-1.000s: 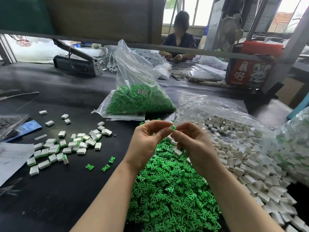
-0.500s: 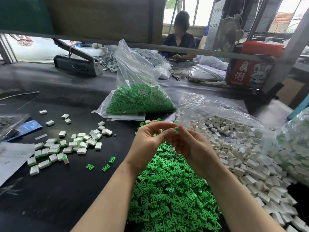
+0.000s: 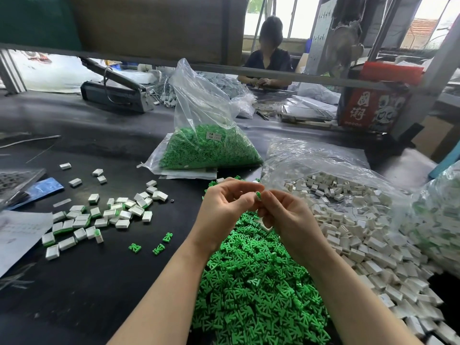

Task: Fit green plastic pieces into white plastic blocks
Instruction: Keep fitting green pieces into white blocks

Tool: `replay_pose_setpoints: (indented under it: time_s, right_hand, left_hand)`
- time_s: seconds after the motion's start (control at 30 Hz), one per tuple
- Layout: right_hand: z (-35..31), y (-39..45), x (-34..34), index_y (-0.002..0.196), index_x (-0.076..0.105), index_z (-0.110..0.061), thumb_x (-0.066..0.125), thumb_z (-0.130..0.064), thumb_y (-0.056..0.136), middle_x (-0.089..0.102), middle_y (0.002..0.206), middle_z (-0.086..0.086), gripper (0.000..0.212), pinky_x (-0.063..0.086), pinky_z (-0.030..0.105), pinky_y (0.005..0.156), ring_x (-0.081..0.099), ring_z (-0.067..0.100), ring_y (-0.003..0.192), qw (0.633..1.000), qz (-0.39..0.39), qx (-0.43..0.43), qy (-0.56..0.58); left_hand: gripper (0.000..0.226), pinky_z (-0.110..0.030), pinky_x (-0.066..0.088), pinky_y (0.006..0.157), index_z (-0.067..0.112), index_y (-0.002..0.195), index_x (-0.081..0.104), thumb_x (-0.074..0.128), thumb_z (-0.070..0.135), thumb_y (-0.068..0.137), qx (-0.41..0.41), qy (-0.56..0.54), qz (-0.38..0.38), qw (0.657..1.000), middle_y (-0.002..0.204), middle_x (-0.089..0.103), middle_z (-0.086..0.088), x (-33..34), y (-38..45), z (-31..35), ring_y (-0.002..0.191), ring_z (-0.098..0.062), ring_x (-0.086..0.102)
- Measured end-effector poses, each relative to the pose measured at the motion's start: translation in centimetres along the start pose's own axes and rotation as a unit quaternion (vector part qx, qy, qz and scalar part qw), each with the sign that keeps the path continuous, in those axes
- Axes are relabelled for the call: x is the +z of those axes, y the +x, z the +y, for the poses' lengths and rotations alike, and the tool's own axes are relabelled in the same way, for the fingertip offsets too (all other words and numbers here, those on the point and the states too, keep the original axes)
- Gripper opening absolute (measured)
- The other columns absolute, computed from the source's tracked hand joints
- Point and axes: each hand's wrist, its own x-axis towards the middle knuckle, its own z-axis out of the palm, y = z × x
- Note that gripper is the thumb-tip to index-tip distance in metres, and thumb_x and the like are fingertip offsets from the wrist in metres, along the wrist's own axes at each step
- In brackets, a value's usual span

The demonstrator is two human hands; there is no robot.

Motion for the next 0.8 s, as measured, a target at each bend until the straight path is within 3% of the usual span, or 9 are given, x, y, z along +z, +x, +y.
replay_pose_setpoints:
  time_s: [0.23, 0.4, 0.53, 0.63, 0.7, 0.8]
  right_hand:
    - [0.1, 0.0, 0.0, 0.087, 0.071, -0.013, 0.066, -0.042, 0.079, 0.065, 0.066, -0.008, 0.03, 0.041, 0.019, 0.051, 0.049, 0.008, 0.058, 0.999, 0.024, 0.004, -0.039]
    - [0.2, 0.0, -0.2, 0.084, 0.074, -0.023, 0.067, -0.048, 0.076, 0.066, 0.067, -0.008, 0.026, 0.041, 0.021, 0.051, 0.047, 0.009, 0.058, 0.999, 0.019, -0.007, -0.038]
    - [0.3, 0.1, -0.2, 0.087, 0.077, -0.03, 0.066, -0.041, 0.081, 0.067, 0.068, -0.009, 0.016, 0.042, 0.018, 0.051, 0.049, 0.006, 0.058, 0.999, 0.022, -0.026, -0.041]
    - [0.3, 0.1, -0.2, 0.082, 0.077, -0.028, 0.067, -0.043, 0.079, 0.066, 0.066, -0.007, 0.019, 0.041, 0.019, 0.05, 0.048, 0.007, 0.056, 0.999, 0.017, -0.016, -0.032]
    - [0.3, 0.2, -0.2, 0.079, 0.076, -0.023, 0.068, -0.05, 0.074, 0.065, 0.063, -0.007, 0.028, 0.039, 0.019, 0.048, 0.048, 0.008, 0.055, 0.999, 0.02, -0.004, -0.027]
    - [0.3, 0.2, -0.1, 0.082, 0.073, -0.017, 0.068, -0.053, 0.07, 0.067, 0.062, -0.005, 0.038, 0.039, 0.017, 0.047, 0.049, 0.003, 0.053, 0.999, 0.026, 0.013, -0.019]
  left_hand:
    - [0.02, -0.034, 0.059, 0.078, 0.003, 0.094, 0.076, 0.063, 0.01, 0.08, 0.024, 0.029, 0.033, 0.999, 0.099, 0.068, -0.013, 0.5, -0.1, -0.1, 0.084, -0.027, 0.071]
    - [0.017, -0.035, 0.059, 0.077, 0.011, 0.086, 0.078, 0.064, 0.009, 0.076, 0.02, 0.015, 0.051, 0.998, 0.097, 0.069, -0.014, 0.8, -0.1, 0.0, 0.081, -0.023, 0.071]
    - [0.02, -0.052, 0.055, 0.088, 0.022, 0.089, 0.076, 0.062, 0.018, 0.076, 0.01, 0.041, 0.055, 0.998, 0.103, 0.068, -0.013, 1.0, -0.1, 0.0, 0.095, -0.034, 0.067]
    - [0.019, -0.063, 0.053, 0.082, 0.018, 0.087, 0.079, 0.062, 0.014, 0.077, 0.024, 0.036, 0.056, 0.997, 0.1, 0.065, -0.012, 1.3, -0.3, 0.1, 0.091, -0.042, 0.064]
    - [0.018, -0.06, 0.056, 0.077, 0.014, 0.085, 0.079, 0.063, 0.011, 0.077, 0.025, 0.022, 0.058, 0.998, 0.094, 0.065, -0.008, 1.3, -0.3, 0.2, 0.084, -0.039, 0.068]
    - [0.017, -0.034, 0.06, 0.07, 0.008, 0.085, 0.077, 0.063, 0.002, 0.078, 0.022, -0.02, 0.055, 0.998, 0.092, 0.066, -0.008, 1.4, -0.2, 0.1, 0.077, -0.018, 0.071]
